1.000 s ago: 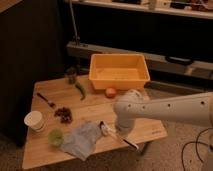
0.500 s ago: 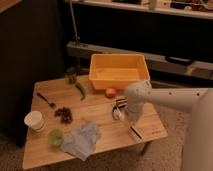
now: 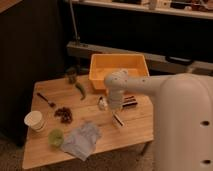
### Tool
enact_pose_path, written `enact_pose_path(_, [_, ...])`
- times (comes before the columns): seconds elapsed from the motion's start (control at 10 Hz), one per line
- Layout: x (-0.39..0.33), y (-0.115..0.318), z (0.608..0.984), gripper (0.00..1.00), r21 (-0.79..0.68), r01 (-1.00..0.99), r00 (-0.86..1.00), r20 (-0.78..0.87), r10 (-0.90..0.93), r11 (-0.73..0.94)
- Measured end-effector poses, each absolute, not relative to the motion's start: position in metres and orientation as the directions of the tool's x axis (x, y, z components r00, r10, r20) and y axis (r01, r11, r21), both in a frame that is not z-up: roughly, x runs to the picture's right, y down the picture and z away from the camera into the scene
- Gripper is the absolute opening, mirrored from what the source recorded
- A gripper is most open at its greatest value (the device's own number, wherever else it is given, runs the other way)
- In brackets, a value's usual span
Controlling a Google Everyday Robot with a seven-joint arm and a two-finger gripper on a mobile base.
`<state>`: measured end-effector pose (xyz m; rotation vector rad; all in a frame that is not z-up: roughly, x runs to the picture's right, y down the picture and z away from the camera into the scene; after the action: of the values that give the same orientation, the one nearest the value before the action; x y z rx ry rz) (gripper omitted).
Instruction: Wipe table surface with brush
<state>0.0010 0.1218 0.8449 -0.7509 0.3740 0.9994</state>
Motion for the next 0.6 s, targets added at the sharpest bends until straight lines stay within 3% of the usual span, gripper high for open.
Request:
enact_pose_path(0.3, [-0.046,0.132,0.817,0.0,-0.477,-0.8,0.595,-0.549,0.588,0.364])
enact_pose_path(0.6, [-0.044,0.159,0.795,0.0,-0.531,-0.765,0.637,-0.537,0.554,0.364])
